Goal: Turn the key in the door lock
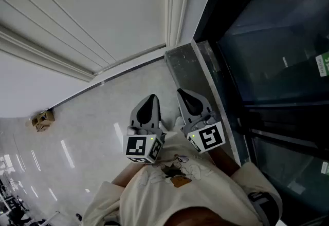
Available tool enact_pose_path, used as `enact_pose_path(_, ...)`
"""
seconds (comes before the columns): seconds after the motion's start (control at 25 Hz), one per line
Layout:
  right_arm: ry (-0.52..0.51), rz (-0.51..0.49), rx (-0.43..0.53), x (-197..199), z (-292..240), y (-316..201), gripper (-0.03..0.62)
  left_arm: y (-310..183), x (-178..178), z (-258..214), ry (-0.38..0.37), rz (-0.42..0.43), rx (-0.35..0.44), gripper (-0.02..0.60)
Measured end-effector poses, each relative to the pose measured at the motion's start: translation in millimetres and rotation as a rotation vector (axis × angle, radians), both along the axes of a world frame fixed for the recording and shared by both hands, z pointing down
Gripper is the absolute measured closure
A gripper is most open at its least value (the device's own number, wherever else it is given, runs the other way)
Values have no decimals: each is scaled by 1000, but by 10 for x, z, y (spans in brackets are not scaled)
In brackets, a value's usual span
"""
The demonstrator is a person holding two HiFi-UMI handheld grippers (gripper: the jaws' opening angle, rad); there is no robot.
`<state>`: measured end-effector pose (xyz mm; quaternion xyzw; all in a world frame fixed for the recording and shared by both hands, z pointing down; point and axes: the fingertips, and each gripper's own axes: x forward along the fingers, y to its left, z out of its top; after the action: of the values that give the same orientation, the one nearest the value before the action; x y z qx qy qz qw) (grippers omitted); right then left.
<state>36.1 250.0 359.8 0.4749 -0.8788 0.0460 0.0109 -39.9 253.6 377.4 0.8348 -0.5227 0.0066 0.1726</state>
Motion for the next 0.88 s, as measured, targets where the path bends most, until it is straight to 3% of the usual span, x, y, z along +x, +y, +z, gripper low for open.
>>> enact_pose_path(0.44,1,-37,21,395,-9,36,588,60,413,-22,-5,-37,0,575)
enact_pose_path(0.64,-51,-88,33,509,53,-15,586,41,496,78,11,-94,-7,575)
enact_pose_path(0.88,-19,-109,39,539,99,-214,586,-140,530,136,8,-114,-27,575)
